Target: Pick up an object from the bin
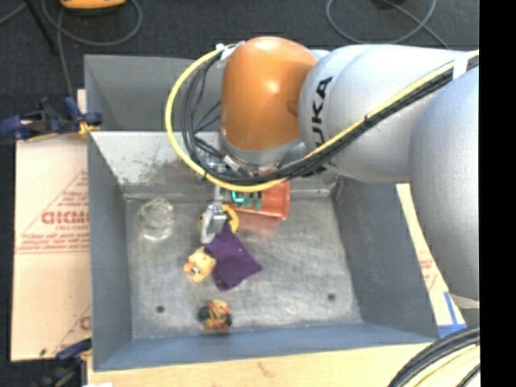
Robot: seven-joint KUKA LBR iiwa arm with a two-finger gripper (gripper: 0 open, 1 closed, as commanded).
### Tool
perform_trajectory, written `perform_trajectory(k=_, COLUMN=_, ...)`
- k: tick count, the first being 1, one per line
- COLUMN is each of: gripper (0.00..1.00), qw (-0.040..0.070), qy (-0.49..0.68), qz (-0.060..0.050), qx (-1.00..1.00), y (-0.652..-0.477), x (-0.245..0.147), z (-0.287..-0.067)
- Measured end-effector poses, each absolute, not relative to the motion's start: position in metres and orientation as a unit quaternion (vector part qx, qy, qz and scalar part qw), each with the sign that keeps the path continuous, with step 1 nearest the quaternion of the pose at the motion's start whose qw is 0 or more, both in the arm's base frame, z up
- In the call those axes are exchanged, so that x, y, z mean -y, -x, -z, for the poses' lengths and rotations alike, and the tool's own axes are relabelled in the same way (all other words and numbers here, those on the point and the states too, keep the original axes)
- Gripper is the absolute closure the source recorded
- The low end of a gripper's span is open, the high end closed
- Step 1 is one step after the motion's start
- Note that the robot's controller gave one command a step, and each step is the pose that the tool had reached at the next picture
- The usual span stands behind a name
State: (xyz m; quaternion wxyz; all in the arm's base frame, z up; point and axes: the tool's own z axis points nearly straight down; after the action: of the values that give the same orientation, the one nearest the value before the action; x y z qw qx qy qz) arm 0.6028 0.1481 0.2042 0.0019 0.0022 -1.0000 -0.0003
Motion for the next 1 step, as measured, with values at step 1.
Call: perform_trajectory(k=1, gripper=0.0, qw=-0.002, qy=0.0, qz=0.001, qx=1.0, y=-0.6044, x=-0.1473, z=-0.2092)
